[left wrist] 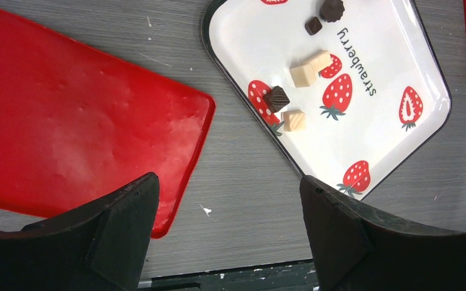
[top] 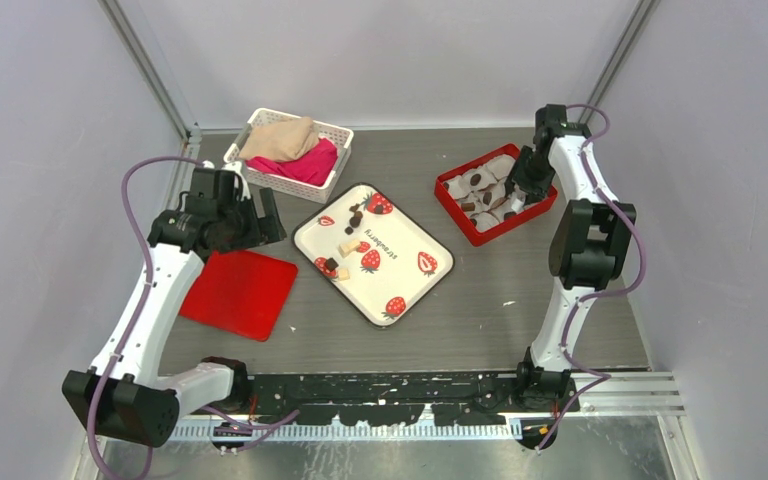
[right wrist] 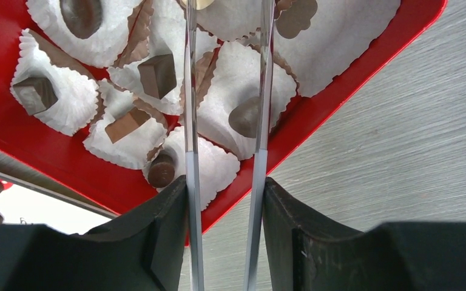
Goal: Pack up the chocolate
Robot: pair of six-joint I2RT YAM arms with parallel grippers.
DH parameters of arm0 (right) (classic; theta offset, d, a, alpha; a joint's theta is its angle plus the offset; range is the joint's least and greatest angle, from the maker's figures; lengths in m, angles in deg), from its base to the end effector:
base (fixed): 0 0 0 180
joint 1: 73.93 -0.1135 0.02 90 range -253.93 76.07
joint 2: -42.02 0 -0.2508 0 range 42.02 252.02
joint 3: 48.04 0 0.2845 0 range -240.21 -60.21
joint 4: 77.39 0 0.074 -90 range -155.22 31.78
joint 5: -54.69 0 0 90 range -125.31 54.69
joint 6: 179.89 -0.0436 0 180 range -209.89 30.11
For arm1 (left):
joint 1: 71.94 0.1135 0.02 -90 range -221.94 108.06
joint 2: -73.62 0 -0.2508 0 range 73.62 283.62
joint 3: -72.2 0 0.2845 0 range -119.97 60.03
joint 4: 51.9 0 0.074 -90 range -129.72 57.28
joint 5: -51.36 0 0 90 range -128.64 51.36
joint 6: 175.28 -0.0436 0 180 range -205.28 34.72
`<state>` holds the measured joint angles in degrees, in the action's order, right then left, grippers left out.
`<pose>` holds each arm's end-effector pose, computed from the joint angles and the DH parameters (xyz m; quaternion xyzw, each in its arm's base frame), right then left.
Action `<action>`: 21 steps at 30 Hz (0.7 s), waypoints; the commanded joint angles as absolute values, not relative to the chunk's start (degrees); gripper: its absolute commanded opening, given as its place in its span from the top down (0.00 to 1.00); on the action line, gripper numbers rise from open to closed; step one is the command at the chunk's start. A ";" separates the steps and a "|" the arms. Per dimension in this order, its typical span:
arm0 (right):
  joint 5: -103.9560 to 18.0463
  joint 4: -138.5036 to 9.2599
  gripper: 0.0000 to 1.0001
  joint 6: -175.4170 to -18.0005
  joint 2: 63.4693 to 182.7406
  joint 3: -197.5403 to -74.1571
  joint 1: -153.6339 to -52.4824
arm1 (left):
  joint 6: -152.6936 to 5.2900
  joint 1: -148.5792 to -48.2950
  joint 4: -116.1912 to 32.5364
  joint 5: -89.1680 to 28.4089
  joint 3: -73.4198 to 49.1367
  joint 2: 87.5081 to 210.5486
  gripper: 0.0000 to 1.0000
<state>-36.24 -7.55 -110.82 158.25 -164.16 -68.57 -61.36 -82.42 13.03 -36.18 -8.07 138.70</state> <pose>0.4537 -0.0419 0.2275 0.2226 0.9592 0.0315 0.1714 0.2601 -0.0500 0.3258 -0.1025 0.9331 -0.1210 0.3227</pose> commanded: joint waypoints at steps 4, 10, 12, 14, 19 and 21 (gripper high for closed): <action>-40.29 -9.11 0.57 -111.48 146.58 -164.88 -69.78 | -60.76 -82.22 12.67 -36.42 -8.22 136.77 0.13; -41.37 -9.23 0.84 -109.23 140.28 -161.14 -83.00 | -61.10 -82.22 12.14 -35.78 -8.27 137.23 0.14; -40.35 -8.95 0.86 -107.60 138.86 -159.25 -89.62 | -61.41 -82.22 12.21 -35.74 -8.36 137.26 0.14; -39.19 -8.63 0.87 -106.02 137.89 -157.24 -96.01 | -61.67 -82.22 12.22 -35.74 -8.40 137.26 0.14; -39.70 -9.36 0.76 -103.51 137.59 -151.93 -109.00 | -62.16 -82.22 12.31 -35.52 -8.44 137.60 0.14; -38.56 -9.11 0.72 -102.82 138.64 -150.97 -112.37 | -62.24 -82.22 12.37 -35.23 -8.56 137.74 0.14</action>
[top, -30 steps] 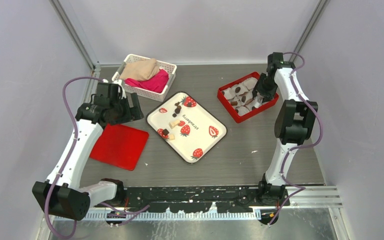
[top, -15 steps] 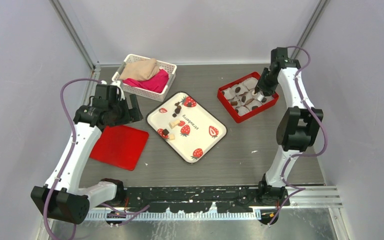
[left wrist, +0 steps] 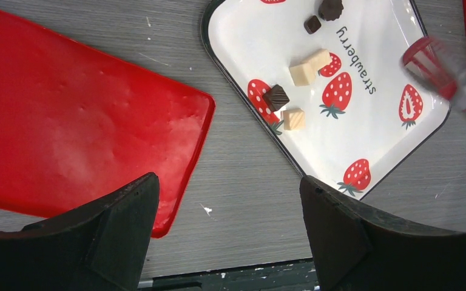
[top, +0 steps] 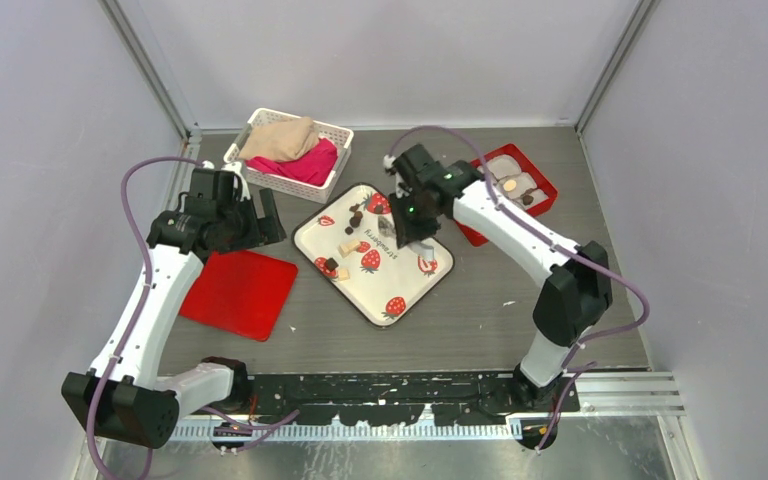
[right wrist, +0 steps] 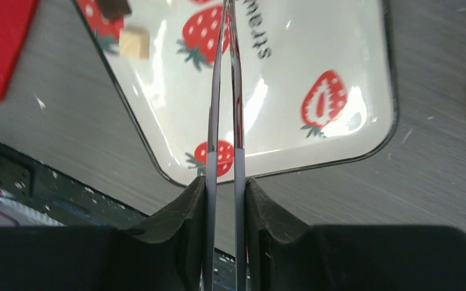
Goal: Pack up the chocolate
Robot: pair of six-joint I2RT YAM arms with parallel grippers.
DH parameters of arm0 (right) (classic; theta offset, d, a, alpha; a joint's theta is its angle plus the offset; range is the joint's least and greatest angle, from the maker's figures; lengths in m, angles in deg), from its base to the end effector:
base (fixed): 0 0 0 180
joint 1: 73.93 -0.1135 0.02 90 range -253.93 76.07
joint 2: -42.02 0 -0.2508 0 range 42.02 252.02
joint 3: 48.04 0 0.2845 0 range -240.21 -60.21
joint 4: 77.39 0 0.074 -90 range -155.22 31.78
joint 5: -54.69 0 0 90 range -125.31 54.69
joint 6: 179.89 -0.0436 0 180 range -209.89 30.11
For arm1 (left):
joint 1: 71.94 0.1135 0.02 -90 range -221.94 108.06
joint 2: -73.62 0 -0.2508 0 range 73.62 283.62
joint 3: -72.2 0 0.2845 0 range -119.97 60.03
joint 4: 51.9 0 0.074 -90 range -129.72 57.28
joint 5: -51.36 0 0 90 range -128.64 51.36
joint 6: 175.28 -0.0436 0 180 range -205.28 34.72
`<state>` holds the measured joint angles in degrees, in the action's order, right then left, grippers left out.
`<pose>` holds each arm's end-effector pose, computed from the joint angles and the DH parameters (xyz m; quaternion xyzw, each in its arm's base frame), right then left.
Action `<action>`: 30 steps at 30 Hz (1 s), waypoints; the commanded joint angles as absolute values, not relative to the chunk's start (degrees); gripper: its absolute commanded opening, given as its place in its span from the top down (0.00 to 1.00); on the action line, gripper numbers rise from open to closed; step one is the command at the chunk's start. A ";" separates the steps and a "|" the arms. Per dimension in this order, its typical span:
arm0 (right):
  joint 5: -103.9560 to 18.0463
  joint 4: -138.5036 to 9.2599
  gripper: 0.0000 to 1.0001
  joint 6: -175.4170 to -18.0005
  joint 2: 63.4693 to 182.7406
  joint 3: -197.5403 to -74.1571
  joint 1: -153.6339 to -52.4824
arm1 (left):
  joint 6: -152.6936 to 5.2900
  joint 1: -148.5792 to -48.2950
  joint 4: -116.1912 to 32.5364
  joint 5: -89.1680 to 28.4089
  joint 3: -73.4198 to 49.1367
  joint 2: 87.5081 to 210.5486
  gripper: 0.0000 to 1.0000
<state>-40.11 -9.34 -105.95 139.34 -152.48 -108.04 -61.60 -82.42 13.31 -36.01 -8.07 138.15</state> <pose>0.3220 0.2225 0.2949 -0.1621 0.9535 0.1430 0.2099 0.2576 -0.0497 0.3278 -0.0999 0.9326 -0.1223 0.3247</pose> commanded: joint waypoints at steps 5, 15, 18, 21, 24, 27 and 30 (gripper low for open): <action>-35.73 -9.09 0.66 -101.87 141.84 -151.19 -116.75 | -62.52 -82.22 12.53 -35.04 -8.79 137.98 0.14; -26.45 -7.66 0.59 -105.64 152.09 -160.28 -115.77 | -62.61 -82.22 12.48 -35.94 -8.41 137.56 0.14; -25.99 -6.76 0.57 -106.12 155.96 -163.54 -115.36 | -62.82 -82.22 12.66 -36.41 -8.44 137.56 0.14; -24.91 -6.24 0.56 -106.87 158.57 -166.34 -114.96 | -63.03 -82.22 12.80 -36.99 -8.55 137.52 0.13; -24.43 -5.63 0.54 -107.37 160.64 -169.31 -114.47 | -63.22 -82.22 13.10 -37.46 -8.57 137.52 0.13; -24.60 -5.42 0.53 -107.03 162.40 -171.53 -114.23 | -63.39 -82.22 13.19 -37.84 -8.47 137.51 0.13; -24.49 -4.75 0.52 -106.47 164.17 -173.68 -114.25 | -63.55 -82.22 13.27 -38.22 -8.51 137.53 0.13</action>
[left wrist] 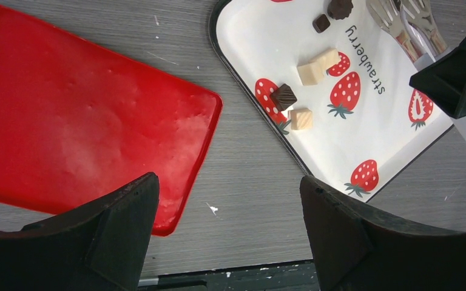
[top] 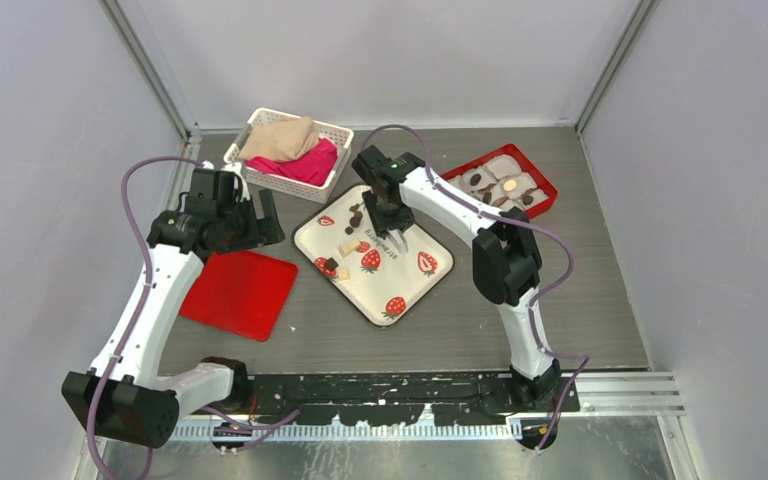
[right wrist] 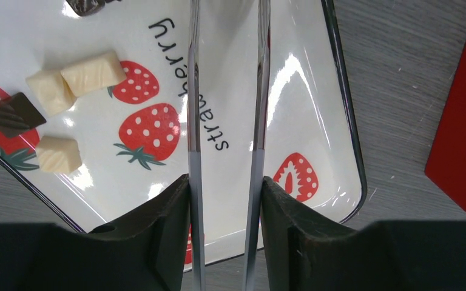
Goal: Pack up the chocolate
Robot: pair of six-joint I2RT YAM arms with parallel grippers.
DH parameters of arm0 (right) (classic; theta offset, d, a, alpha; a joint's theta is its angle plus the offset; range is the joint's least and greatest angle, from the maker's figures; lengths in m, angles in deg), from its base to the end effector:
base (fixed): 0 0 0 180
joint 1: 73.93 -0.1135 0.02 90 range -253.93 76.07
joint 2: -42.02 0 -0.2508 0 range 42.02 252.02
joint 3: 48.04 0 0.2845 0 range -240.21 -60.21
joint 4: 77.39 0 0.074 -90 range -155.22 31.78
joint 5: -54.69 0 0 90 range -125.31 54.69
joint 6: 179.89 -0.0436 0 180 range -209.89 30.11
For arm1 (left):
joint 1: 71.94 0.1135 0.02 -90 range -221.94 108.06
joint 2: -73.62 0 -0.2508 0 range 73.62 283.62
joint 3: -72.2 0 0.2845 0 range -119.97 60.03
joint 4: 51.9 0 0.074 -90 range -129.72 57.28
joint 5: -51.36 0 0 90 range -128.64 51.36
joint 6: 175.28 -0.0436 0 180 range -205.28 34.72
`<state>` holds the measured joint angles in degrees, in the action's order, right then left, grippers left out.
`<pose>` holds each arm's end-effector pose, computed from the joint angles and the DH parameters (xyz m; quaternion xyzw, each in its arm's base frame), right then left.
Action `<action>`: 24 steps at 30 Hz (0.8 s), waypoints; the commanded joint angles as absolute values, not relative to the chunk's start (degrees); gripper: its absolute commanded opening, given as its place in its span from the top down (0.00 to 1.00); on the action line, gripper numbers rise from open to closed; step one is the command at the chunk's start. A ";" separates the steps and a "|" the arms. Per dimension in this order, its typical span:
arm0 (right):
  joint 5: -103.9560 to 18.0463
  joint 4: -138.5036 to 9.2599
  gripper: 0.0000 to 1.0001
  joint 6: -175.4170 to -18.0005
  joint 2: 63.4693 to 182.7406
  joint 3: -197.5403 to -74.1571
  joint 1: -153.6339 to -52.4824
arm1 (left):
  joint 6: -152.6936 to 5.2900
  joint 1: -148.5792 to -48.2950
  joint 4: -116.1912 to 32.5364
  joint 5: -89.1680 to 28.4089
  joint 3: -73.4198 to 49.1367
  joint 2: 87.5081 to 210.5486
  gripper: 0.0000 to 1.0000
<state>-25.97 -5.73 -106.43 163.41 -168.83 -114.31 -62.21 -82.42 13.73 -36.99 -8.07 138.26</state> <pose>0.3632 0.2996 0.2132 -0.1911 0.9661 0.0025 0.1734 0.2575 -0.0489 0.3267 -0.0981 0.9345 -0.1117 0.3235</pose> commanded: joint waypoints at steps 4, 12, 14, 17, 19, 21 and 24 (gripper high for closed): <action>-23.64 -4.40 0.52 -105.88 166.06 -175.72 -114.11 | -63.66 -82.22 13.19 -38.20 -8.40 137.57 0.13; -23.28 -4.45 0.62 -106.09 167.48 -176.90 -113.92 | -63.75 -82.22 12.92 -38.20 -8.24 137.69 0.13; -23.10 -4.53 0.70 -105.93 166.99 -176.85 -113.92 | -63.75 -82.22 12.84 -38.20 -8.10 137.69 0.13; -23.10 -4.58 0.79 -105.76 165.74 -177.16 -114.01 | -63.75 -82.22 12.75 -38.22 -8.07 137.69 0.13; -23.53 -4.59 0.82 -105.32 164.27 -177.49 -113.96 | -63.75 -82.22 12.67 -38.20 -8.01 137.79 0.13; -23.89 -4.47 0.84 -105.00 162.57 -178.31 -113.95 | -63.75 -82.22 12.58 -38.20 -8.09 137.91 0.13; -24.42 -3.62 0.85 -104.49 160.41 -179.62 -113.49 | -63.75 -82.22 12.57 -38.20 -8.22 138.06 0.13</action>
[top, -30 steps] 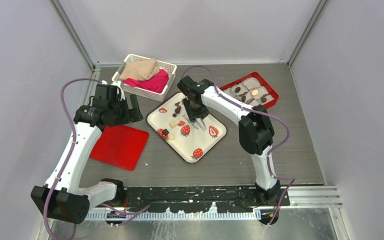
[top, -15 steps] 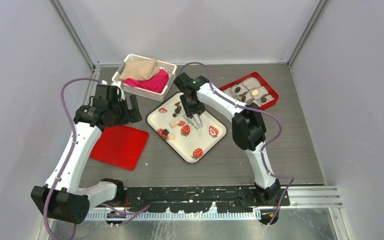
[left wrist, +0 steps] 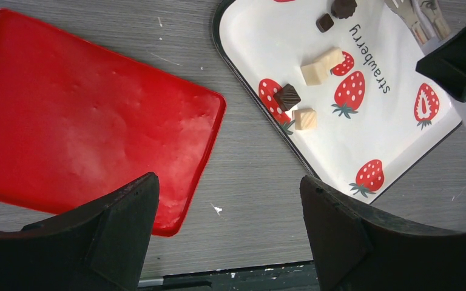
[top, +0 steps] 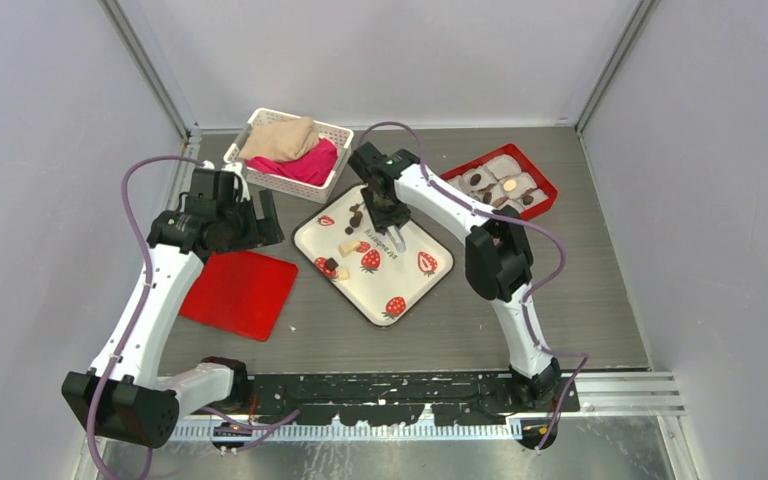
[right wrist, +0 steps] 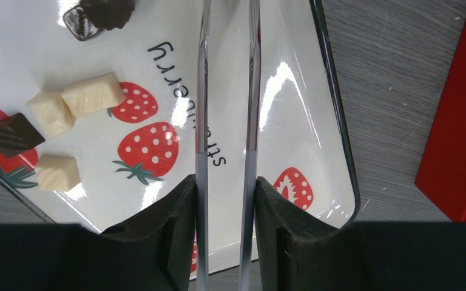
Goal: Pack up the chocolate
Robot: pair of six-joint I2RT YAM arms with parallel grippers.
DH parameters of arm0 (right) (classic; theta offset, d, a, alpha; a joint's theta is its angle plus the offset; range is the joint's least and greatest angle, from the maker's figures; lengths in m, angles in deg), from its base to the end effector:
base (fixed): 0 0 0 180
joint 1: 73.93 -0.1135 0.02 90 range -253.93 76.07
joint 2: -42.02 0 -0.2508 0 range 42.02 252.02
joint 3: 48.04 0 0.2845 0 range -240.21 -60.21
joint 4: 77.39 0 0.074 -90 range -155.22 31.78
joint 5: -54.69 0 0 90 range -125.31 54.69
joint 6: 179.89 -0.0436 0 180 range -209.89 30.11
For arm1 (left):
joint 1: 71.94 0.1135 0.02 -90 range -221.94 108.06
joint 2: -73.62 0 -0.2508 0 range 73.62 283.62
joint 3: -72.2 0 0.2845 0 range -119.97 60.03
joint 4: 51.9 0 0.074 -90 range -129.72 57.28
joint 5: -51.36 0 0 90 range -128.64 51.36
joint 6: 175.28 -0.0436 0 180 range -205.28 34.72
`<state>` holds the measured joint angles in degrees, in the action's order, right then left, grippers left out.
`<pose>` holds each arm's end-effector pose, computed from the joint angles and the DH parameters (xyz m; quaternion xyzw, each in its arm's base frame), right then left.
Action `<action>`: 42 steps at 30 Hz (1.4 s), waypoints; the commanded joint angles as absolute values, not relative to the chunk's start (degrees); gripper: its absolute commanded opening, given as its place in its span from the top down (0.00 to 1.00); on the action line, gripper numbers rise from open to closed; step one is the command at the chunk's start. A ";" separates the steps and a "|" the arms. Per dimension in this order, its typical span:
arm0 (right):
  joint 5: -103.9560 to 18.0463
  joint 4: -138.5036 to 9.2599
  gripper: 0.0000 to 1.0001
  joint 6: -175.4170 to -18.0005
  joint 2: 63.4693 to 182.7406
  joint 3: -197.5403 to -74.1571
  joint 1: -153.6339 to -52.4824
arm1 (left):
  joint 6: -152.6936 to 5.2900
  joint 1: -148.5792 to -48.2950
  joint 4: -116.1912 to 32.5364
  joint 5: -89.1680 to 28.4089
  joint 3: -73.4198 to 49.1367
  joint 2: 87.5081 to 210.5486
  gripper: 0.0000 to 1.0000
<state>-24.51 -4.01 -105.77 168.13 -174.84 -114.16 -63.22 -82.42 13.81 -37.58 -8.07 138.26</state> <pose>0.3771 0.3083 0.2080 -0.1937 0.9651 -0.0116 0.1760 0.2575 -0.0485 0.3266 -0.0917 0.9354 -0.1040 0.3252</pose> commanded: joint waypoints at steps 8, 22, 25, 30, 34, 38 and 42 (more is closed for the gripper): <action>-26.87 -4.51 0.86 -105.84 152.56 -177.09 -105.01 | -63.68 -82.22 12.32 -38.16 -8.44 138.52 0.13; -37.02 -1.06 0.76 -103.14 154.30 -175.13 -105.72 | -62.98 -82.22 11.61 -37.41 -9.15 139.73 0.13; -36.40 0.44 0.73 -102.30 155.68 -174.38 -107.17 | -62.92 -82.22 11.62 -37.50 -9.23 139.76 0.13; -36.72 1.86 0.66 -101.79 156.87 -171.98 -108.28 | -62.71 -82.22 11.62 -37.54 -9.20 139.69 0.13; -35.49 1.96 0.60 -101.02 157.86 -170.38 -109.00 | -62.69 -82.22 11.48 -37.19 -9.57 140.25 0.13; -35.49 1.27 0.56 -100.94 159.26 -170.22 -109.17 | -62.80 -82.22 11.34 -36.99 -9.82 140.69 0.13; -35.75 0.66 0.54 -100.83 160.72 -170.98 -109.61 | -63.03 -82.22 11.42 -37.26 -9.77 140.77 0.13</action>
<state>-35.83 1.83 -102.01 160.22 -169.77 -108.98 -63.02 -82.42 13.68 -37.49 -8.07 141.00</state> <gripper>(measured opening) 0.457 0.866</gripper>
